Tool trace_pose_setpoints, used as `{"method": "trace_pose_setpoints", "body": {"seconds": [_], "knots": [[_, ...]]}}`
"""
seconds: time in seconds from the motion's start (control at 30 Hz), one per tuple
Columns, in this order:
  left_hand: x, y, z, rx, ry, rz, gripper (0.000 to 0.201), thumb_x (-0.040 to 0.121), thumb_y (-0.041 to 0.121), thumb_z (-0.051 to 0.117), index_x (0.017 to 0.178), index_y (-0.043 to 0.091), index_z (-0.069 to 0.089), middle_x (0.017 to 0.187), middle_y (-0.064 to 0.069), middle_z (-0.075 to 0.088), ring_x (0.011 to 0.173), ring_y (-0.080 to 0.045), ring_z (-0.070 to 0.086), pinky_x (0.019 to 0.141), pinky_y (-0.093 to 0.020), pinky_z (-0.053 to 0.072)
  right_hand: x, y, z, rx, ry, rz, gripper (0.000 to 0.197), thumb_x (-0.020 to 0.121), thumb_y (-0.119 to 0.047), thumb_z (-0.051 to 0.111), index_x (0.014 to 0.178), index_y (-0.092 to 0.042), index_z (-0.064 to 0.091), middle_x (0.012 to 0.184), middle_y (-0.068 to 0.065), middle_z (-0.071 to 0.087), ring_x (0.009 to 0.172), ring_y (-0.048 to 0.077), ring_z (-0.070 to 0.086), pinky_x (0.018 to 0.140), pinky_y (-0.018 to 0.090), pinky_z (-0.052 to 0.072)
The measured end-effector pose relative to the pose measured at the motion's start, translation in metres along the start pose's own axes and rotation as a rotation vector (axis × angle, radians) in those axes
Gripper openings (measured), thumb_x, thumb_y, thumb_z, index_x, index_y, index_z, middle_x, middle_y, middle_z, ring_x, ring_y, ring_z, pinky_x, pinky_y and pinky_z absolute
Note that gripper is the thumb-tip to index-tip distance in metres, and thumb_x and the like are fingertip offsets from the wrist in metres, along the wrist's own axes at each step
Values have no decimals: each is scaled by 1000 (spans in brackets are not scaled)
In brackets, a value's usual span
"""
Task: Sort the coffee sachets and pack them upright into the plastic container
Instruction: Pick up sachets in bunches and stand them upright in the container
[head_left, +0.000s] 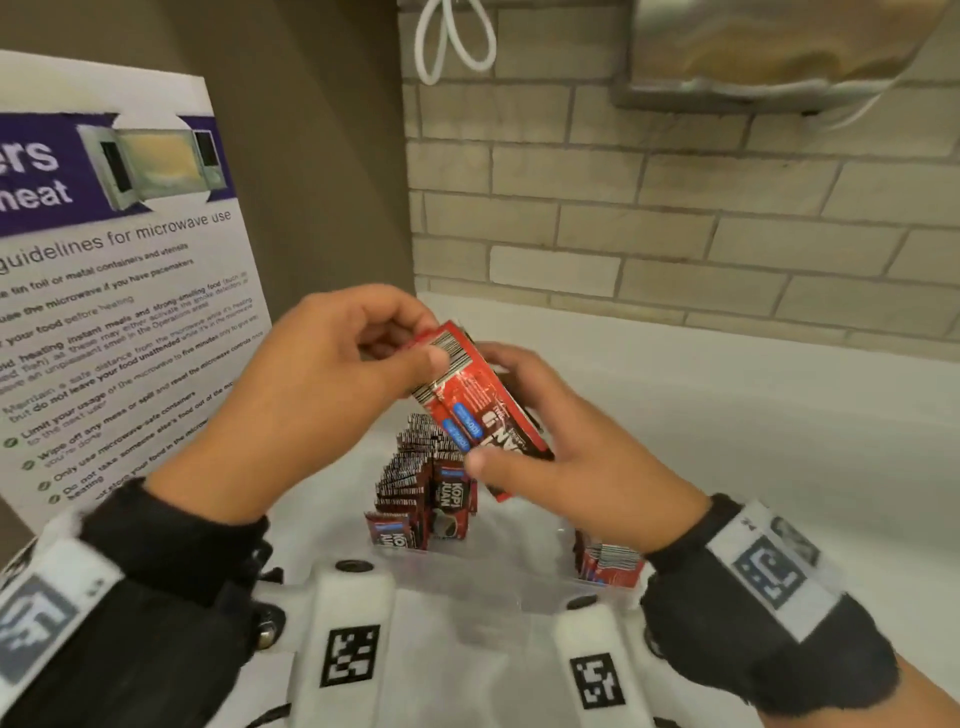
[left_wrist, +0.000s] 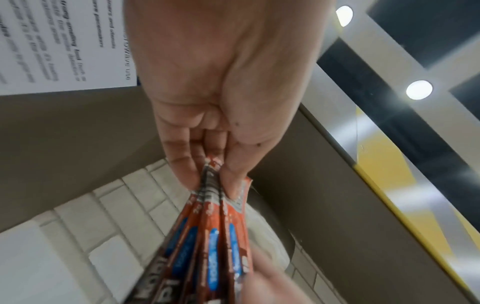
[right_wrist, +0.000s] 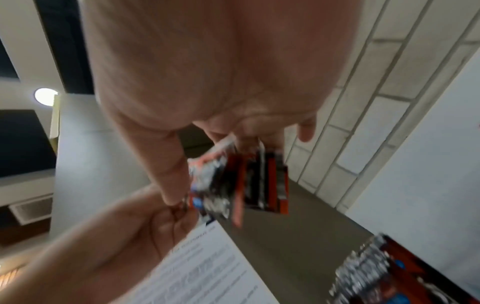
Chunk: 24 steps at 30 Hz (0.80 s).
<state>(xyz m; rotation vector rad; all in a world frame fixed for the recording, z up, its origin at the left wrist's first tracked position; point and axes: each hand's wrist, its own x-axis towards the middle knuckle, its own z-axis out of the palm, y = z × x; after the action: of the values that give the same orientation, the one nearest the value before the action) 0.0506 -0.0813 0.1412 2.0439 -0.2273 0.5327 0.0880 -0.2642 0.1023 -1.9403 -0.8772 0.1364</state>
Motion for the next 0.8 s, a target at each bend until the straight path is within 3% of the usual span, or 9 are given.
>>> {"method": "trace_pose_setpoints", "body": {"seconds": [0.07,0.13,0.27,0.37,0.47,0.57,0.67,0.73,0.8], "knots": [[-2,-4,-4,-111,-12,-41,9,78,9,72,81,17,69,79,-6,71,71,-16,64,72,-31,54,5,-1,16,36,-8,-1,60,84,-24,66,134,-32,34,115,-7,60,100,10,61,88,40,53],[-3,-13,-4,-159,-8,-74,9,78,8,73,82,16,71,80,-7,72,73,-17,65,73,-32,53,8,0,32,123,24,34,54,86,-14,64,131,-27,38,113,-2,61,100,13,61,90,42,51],[2,-28,5,-279,16,-116,14,77,8,73,86,19,73,86,-4,73,81,-17,66,73,-28,53,14,2,57,403,122,127,48,78,-15,64,118,-34,47,113,6,62,105,23,61,92,44,51],[2,-39,6,-373,15,-131,29,72,22,77,100,27,69,99,3,72,93,-10,65,73,-18,52,21,4,59,449,171,156,45,85,-6,61,111,-40,47,113,9,60,104,26,61,80,38,57],[-4,-55,-1,-450,15,-141,48,69,42,77,114,37,61,116,14,65,111,-1,58,86,-22,48,27,4,55,566,204,150,44,87,-2,60,113,-36,49,107,4,62,94,17,62,72,30,56],[-14,-69,-1,-588,-176,-176,60,67,48,64,123,28,59,122,3,65,119,-13,57,100,-35,40,34,0,60,817,120,176,56,79,-1,65,120,-29,41,91,-3,66,82,12,64,63,28,54],[-22,-72,4,-719,-271,-253,52,64,45,62,113,27,67,114,-8,69,110,-24,63,90,-38,50,37,-4,71,962,12,171,62,71,0,64,118,-26,34,83,-4,67,73,13,64,55,26,53],[-23,-74,6,-764,-244,-274,50,61,44,63,108,28,70,109,-8,71,104,-22,67,80,-32,55,39,-6,76,980,2,167,57,72,0,63,114,-22,31,89,-3,65,73,13,63,54,25,53],[-22,-75,9,-765,-199,-300,52,61,43,64,108,23,70,105,-9,72,99,-23,69,77,-33,55,40,-7,77,959,-1,181,56,74,-2,62,114,-18,27,97,0,62,76,14,64,56,25,54]]}}
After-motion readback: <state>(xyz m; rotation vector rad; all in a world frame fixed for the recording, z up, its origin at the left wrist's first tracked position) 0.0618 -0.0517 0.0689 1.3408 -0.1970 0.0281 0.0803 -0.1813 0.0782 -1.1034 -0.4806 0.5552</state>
